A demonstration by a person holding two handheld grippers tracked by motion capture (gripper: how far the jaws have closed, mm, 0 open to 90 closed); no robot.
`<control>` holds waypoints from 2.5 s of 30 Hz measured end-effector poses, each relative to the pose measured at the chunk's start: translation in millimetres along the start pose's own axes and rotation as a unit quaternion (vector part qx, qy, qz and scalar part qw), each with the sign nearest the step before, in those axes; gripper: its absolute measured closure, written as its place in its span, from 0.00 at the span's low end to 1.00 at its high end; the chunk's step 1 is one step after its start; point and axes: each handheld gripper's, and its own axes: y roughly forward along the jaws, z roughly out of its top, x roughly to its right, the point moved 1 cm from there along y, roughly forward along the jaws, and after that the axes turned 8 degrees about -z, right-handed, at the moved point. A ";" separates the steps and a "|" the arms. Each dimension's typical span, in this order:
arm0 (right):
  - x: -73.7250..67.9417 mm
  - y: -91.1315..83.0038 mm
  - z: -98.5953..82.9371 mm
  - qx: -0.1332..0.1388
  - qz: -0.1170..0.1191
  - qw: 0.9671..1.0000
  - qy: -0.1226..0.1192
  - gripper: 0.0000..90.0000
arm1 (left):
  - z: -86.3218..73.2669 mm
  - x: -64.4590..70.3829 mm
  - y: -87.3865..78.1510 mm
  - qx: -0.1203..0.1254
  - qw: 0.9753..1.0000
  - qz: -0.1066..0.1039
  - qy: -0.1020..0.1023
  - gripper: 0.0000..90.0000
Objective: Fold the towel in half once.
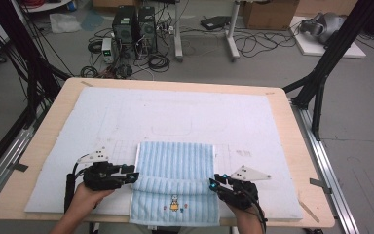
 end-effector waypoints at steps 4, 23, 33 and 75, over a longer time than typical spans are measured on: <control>10.7 -0.2 10.4 0.014 -0.029 0.999 0.005 0.70 | 12.2 -14.8 -2.7 0.025 0.999 0.030 -0.009 0.53; 44.0 73.1 34.4 -0.073 -0.052 0.996 0.028 0.90 | 18.6 -53.1 42.3 -0.070 0.992 0.106 -0.021 0.78; 42.2 72.3 37.1 -0.060 -0.066 0.996 0.017 0.98 | 24.0 -49.2 38.9 -0.033 0.995 0.095 -0.005 0.95; 57.9 102.0 61.1 -0.044 -0.076 0.996 0.030 0.95 | 53.7 -79.7 63.8 -0.031 0.990 0.137 -0.023 0.96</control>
